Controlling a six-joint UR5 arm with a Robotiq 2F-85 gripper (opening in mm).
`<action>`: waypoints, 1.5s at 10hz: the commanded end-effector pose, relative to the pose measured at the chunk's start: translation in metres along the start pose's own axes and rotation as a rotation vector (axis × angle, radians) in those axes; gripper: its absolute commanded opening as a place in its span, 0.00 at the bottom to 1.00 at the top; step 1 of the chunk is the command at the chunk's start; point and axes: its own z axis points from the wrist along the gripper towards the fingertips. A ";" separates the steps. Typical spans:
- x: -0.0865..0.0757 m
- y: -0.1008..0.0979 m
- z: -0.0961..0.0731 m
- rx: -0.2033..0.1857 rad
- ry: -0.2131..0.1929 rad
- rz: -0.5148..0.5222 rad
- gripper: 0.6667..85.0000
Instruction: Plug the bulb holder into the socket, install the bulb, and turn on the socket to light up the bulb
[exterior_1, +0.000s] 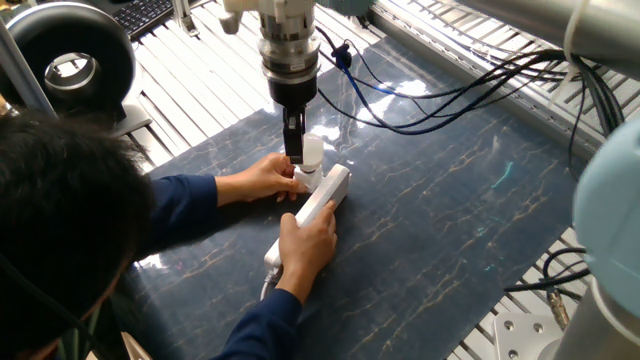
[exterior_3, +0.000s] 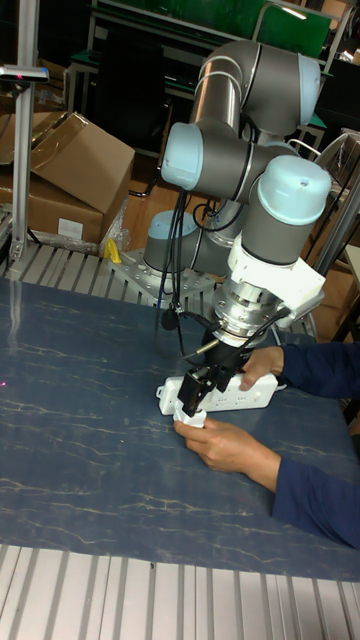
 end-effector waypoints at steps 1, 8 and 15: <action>-0.007 0.009 0.011 0.016 -0.060 -0.052 0.90; 0.023 0.015 0.013 -0.005 -0.010 -0.200 0.83; 0.020 0.014 0.008 0.002 -0.020 -0.239 0.67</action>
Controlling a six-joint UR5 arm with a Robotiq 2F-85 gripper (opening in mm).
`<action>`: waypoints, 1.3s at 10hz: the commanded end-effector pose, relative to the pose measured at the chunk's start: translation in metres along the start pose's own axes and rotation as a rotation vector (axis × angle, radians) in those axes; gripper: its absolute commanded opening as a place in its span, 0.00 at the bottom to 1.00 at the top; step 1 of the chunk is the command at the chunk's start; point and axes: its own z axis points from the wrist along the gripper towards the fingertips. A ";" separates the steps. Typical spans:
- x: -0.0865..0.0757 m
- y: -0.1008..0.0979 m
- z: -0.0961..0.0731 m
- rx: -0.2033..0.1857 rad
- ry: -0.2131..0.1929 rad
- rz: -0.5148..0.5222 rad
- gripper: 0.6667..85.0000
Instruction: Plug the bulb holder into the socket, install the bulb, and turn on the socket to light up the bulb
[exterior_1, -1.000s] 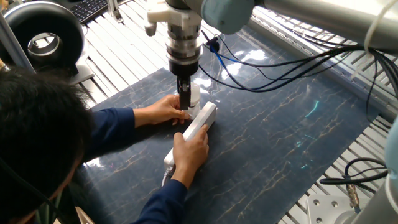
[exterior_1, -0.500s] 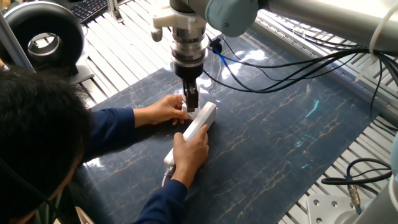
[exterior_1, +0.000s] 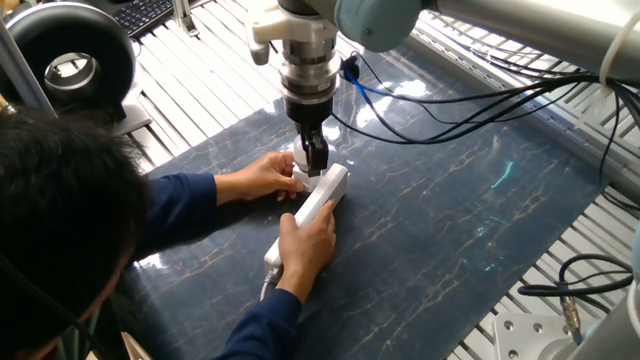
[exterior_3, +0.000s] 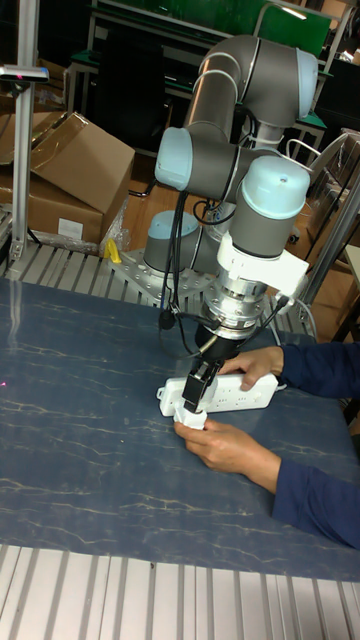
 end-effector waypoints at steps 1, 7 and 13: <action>-0.004 0.001 -0.001 -0.002 -0.012 0.014 0.63; -0.006 0.013 0.003 -0.036 0.005 0.319 0.00; -0.006 0.037 0.002 -0.126 0.049 0.698 0.00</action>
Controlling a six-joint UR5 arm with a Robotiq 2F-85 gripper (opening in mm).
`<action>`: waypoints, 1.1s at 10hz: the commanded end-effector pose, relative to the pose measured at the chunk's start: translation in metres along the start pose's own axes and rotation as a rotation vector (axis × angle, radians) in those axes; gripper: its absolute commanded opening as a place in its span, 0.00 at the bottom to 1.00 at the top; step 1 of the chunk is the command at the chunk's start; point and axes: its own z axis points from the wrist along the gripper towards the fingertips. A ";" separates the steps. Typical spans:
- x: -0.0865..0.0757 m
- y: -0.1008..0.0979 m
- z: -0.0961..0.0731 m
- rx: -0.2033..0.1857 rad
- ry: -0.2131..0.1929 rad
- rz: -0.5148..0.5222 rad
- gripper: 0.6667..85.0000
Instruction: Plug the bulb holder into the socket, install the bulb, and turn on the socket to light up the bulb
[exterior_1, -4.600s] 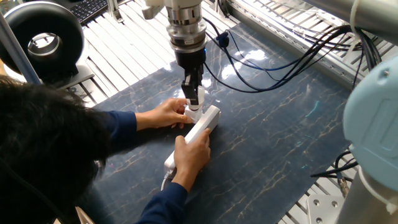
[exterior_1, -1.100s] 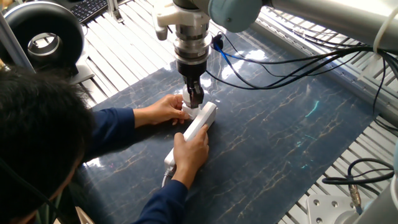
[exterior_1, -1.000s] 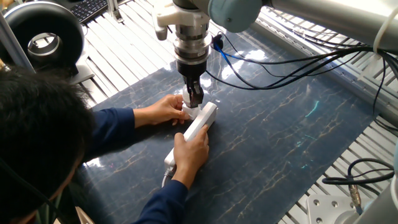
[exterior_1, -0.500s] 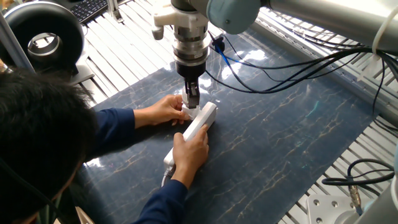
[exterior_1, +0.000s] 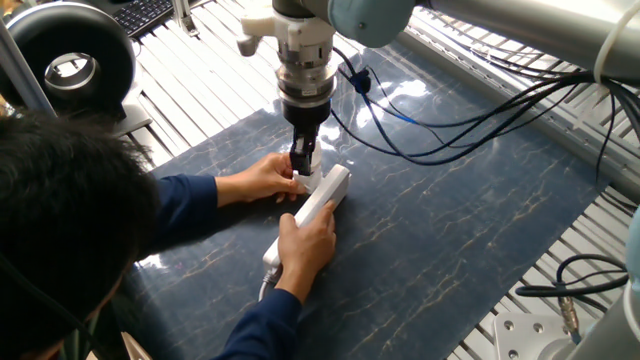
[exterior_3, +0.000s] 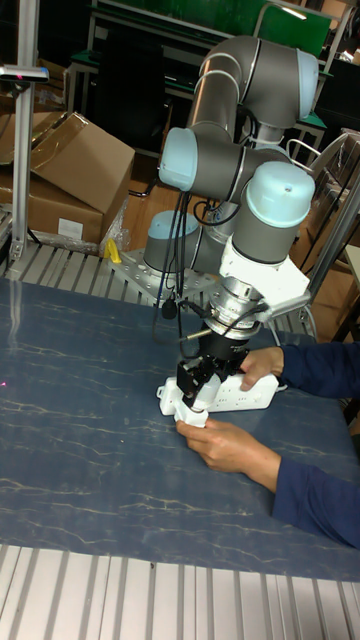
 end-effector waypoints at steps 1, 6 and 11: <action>0.000 0.010 -0.001 -0.050 0.012 0.201 0.00; -0.012 -0.004 -0.005 -0.066 -0.027 0.161 0.46; -0.027 -0.041 -0.005 0.039 -0.066 -0.093 0.97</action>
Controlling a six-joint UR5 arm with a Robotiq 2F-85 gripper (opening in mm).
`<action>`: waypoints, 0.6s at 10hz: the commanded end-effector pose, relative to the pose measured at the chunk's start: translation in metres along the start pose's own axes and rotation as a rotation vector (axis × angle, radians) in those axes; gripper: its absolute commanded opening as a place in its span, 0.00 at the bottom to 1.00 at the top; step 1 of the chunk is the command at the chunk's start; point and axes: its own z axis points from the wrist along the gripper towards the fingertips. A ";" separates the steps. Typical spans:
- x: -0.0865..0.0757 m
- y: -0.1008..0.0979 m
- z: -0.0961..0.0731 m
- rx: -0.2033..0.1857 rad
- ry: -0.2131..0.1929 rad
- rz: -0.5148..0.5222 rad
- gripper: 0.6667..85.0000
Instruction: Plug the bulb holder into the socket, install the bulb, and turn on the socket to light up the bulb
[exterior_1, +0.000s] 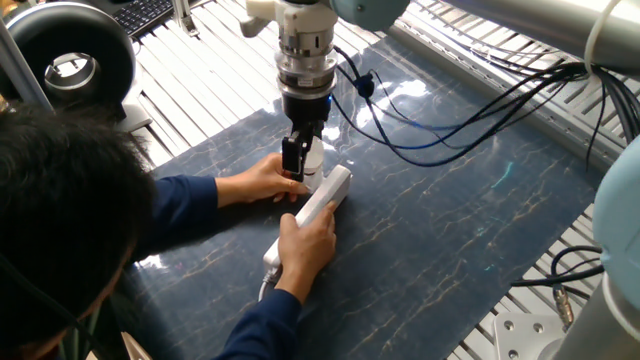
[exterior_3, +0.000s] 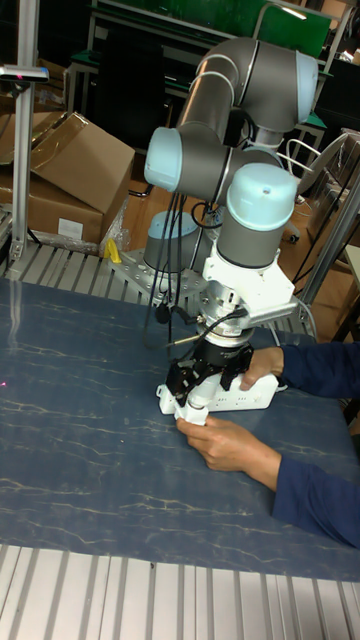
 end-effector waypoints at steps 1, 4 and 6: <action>-0.009 -0.024 -0.004 0.079 -0.013 -0.158 0.97; -0.006 -0.004 -0.005 0.083 -0.007 -0.139 0.94; -0.006 0.004 -0.002 0.079 -0.019 -0.135 0.94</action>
